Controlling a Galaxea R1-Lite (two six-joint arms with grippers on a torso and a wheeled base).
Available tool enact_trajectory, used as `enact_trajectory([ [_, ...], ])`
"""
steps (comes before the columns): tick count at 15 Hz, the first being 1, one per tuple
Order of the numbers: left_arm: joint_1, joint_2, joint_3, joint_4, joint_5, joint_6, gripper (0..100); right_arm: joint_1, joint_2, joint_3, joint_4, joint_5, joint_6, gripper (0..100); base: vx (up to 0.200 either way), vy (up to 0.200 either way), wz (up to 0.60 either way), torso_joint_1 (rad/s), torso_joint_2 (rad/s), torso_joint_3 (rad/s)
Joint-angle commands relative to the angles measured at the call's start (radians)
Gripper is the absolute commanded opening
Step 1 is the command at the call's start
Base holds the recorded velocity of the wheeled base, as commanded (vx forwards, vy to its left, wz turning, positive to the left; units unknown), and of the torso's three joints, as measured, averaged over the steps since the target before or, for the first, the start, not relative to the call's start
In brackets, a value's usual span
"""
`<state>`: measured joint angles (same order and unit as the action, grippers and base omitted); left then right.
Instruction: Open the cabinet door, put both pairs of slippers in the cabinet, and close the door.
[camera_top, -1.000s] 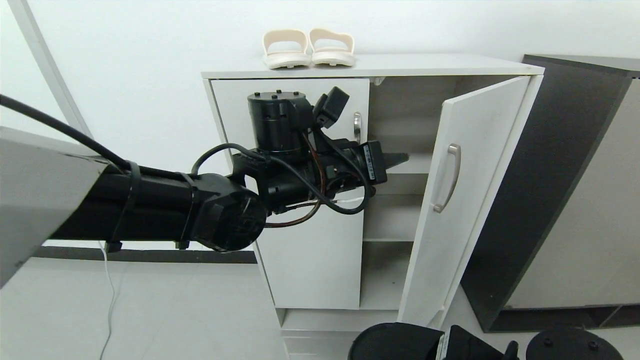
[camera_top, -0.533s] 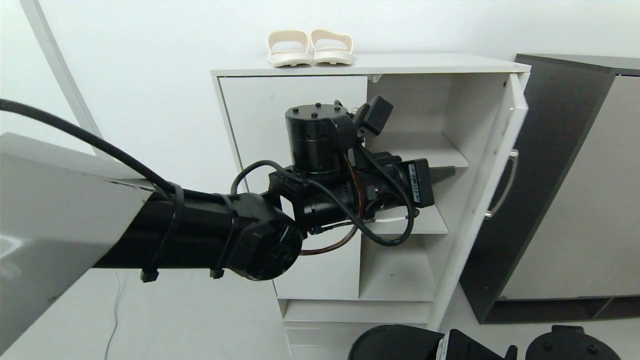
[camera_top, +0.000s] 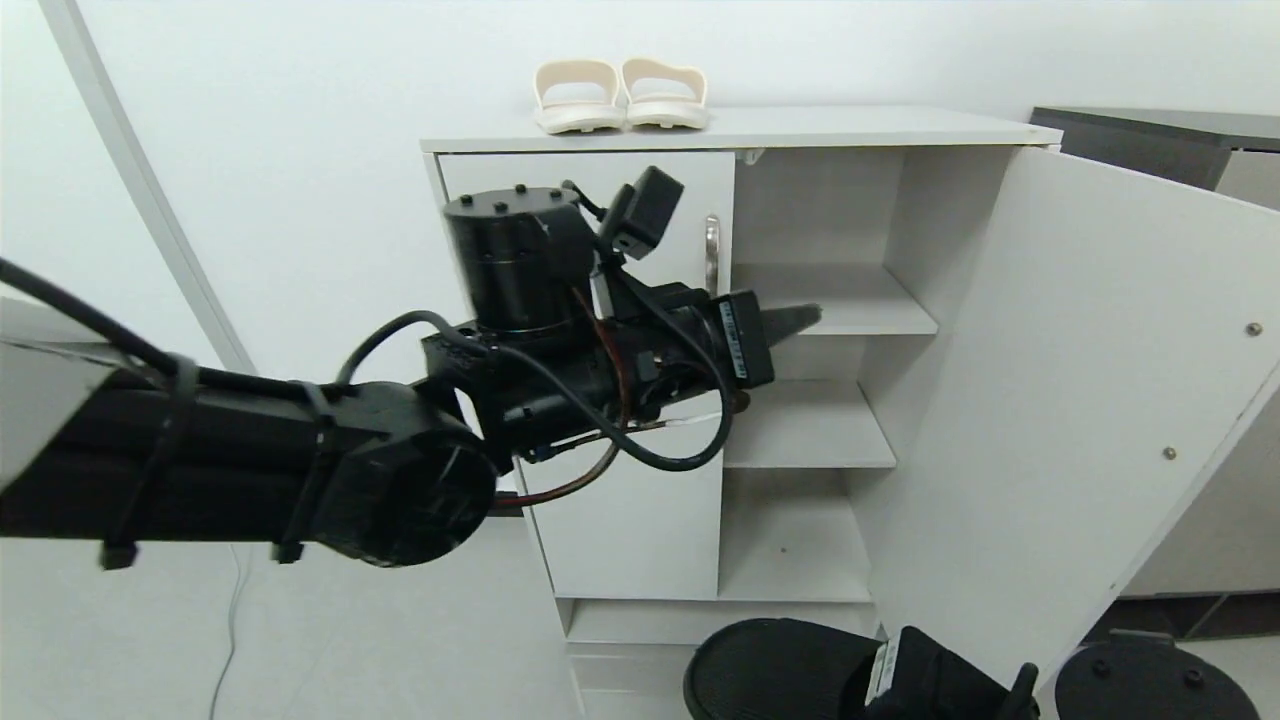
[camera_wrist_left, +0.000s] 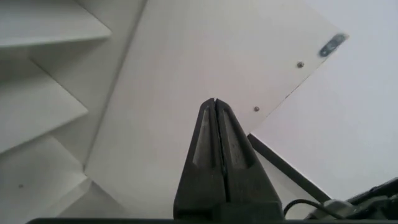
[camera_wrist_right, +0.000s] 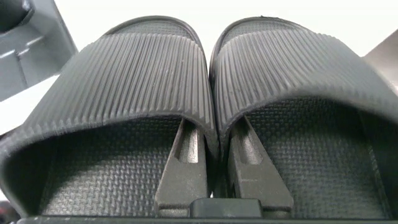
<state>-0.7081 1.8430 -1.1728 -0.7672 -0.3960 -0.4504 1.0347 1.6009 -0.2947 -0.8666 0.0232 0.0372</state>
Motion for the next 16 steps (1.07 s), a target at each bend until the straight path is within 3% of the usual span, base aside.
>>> enact_trajectory([
  [1,0.082,-0.209,0.15,-0.007,0.017,0.016,0,-0.074,0.056,-0.041,-0.032,-0.02,0.003,0,0.0,0.0,0.0,0.0,0.0,0.0],
  [3,0.168,-0.383,0.271,0.022,0.019,0.052,0,-0.171,0.125,-0.115,-0.071,-0.106,0.026,0,0.0,0.0,0.0,0.0,0.0,0.0],
  [5,0.214,-0.587,0.338,0.192,0.077,0.088,0,-0.205,0.202,-0.205,-0.098,-0.259,0.093,0,0.0,0.0,0.0,0.0,0.0,0.0],
  [7,0.214,-0.794,0.384,0.414,0.239,0.15,0,-0.228,0.266,-0.291,-0.1,-0.419,0.11,0,0.0,0.0,0.0,0.0,0.0,0.0],
  [8,0.219,-0.9,0.407,0.522,0.339,0.208,0,-0.239,0.287,-0.316,-0.098,-0.463,0.11,0,0.0,0.0,0.0,0.0,0.0,0.0],
  [9,0.234,-0.944,0.42,0.562,0.371,0.23,0,-0.246,0.3,-0.331,-0.098,-0.477,0.11,0,0.0,0.0,0.0,0.0,0.0,0.0],
  [10,0.311,-1.036,0.449,0.638,0.397,0.269,0,-0.258,0.321,-0.362,-0.098,-0.509,0.113,0,0.0,0.0,0.0,0.0,0.0,0.0],
  [11,0.423,-1.156,0.509,0.746,0.437,0.285,0,-0.278,0.343,-0.397,-0.098,-0.537,0.153,0,0.0,0.0,0.0,0.0,0.0,0.0],
  [12,0.45,-1.19,0.533,0.766,0.467,0.286,0,-0.285,0.346,-0.405,-0.098,-0.54,0.161,0,0.0,0.0,0.0,0.0,0.0,0.0],
  [13,0.519,-1.292,0.639,0.781,0.565,0.299,0,-0.297,0.352,-0.409,-0.098,-0.542,0.164,0,0.0,0.0,0.0,0.0,0.0,0.0],
  [14,0.549,-1.375,0.716,0.781,0.614,0.319,0,-0.298,0.352,-0.409,-0.097,-0.542,0.162,0,0.0,0.0,0.0,0.0,0.0,0.0],
  [15,0.564,-1.413,0.743,0.781,0.626,0.32,0,-0.298,0.352,-0.409,-0.097,-0.543,0.162,0,0.0,0.0,0.0,0.0,0.0,0.0],
  [16,0.648,-1.524,0.84,0.783,0.631,0.322,0,-0.3,0.363,-0.409,-0.095,-0.548,0.162,0,0.0,0.0,0.0,0.0,0.0,0.0],
])
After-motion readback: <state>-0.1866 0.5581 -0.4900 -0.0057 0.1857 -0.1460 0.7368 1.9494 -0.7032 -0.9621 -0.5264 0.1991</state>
